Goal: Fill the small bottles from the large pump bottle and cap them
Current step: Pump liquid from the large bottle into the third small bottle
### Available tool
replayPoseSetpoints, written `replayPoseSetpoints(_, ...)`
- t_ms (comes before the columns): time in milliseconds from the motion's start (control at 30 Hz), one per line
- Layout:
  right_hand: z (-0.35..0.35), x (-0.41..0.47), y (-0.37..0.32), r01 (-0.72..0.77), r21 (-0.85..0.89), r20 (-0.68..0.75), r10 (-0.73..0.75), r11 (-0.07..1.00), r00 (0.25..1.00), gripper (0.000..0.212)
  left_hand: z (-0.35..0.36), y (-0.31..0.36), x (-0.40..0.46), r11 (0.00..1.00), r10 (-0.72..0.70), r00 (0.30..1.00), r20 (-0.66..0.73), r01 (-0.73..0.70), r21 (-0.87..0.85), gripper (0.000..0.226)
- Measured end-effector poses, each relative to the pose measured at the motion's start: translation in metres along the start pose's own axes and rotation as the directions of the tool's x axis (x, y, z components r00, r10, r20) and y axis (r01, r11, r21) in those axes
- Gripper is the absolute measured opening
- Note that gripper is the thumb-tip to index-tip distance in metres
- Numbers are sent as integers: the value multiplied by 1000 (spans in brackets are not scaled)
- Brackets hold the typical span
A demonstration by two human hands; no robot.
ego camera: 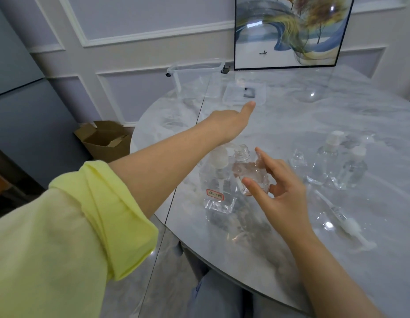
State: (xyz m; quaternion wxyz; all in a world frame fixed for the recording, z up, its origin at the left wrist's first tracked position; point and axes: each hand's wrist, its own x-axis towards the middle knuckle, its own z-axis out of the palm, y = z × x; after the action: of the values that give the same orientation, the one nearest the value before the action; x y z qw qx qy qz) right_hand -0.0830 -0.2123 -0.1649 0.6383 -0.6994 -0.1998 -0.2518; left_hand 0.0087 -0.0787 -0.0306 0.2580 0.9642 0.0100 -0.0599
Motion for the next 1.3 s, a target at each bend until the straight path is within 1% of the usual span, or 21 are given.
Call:
replayPoseSetpoints(67, 1, 0, 0, 12, -3, -9, -12, 1000, 1000, 58, 1, 0, -1, 1000, 29, 1000, -10, -30, -3, 80)
replayPoseSetpoints(200, 1, 0, 0, 14, -16, -12, -15, 1000, 1000, 55, 3, -2, 1, 1000, 18, 999, 28, -19, 23, 82)
replayPoseSetpoints(300, 0, 0, -1, 19, -17, -16, -19, 1000, 1000, 58, 1, 0, 2, 999, 38, 999, 25, -38, -12, 82)
replayPoseSetpoints(433, -1, 0, 0, 25, -26, -4, -25, 999, 1000, 59, 2, 1, 2, 1000, 22, 998, 63, -21, -15, 80)
replayPoseSetpoints(533, -1, 0, 1, 32, -35, -16, -33, 999, 999, 59, 0, 0, 2, 997, 49, 998, 35, -47, -63, 77)
replayPoseSetpoints(600, 0, 1, 1, 39, -42, -16, -40, 998, 999, 59, 2, -2, 2, 997, 34, 999, 34, -31, -75, 77)
replayPoseSetpoints(700, -1, -1, 2, 17, -37, -9, -18, 999, 1000, 58, 3, 0, 1, 999, 2, 998, 60, 1, -53, 79)
replayPoseSetpoints(800, -1, 0, 3, 14, -36, -22, -15, 999, 1000, 57, 2, 4, 2, 998, 49, 998, 46, -47, -48, 78)
replayPoseSetpoints(867, 0, 0, 3, 20, -35, -14, -20, 999, 1000, 56, 3, 2, 2, 998, 31, 998, 55, -28, -48, 78)
replayPoseSetpoints(933, 0, -1, 3, -9, -25, -10, 9, 1000, 1000, 56, 3, 0, 1, 999, 10, 998, 58, -8, -38, 80)
replayPoseSetpoints(1033, 1, -3, 3, -5, -35, -18, 4, 999, 1000, 58, 2, 0, 2, 998, 50, 998, 30, -49, -30, 78)
replayPoseSetpoints(1100, 2, -2, 4, 4, -27, -13, -4, 1000, 1000, 58, 3, -1, 4, 999, 38, 999, 35, -37, -25, 79)
replayPoseSetpoints(1167, 1, -2, 4, -8, -24, -8, 8, 1000, 1000, 58, 3, -2, 3, 1000, 5, 998, 64, -3, -27, 80)
replayPoseSetpoints(1300, 1, -2, 3, 10, -43, -25, -11, 999, 1000, 58, 4, 0, 6, 997, 31, 997, 65, -26, -69, 78)
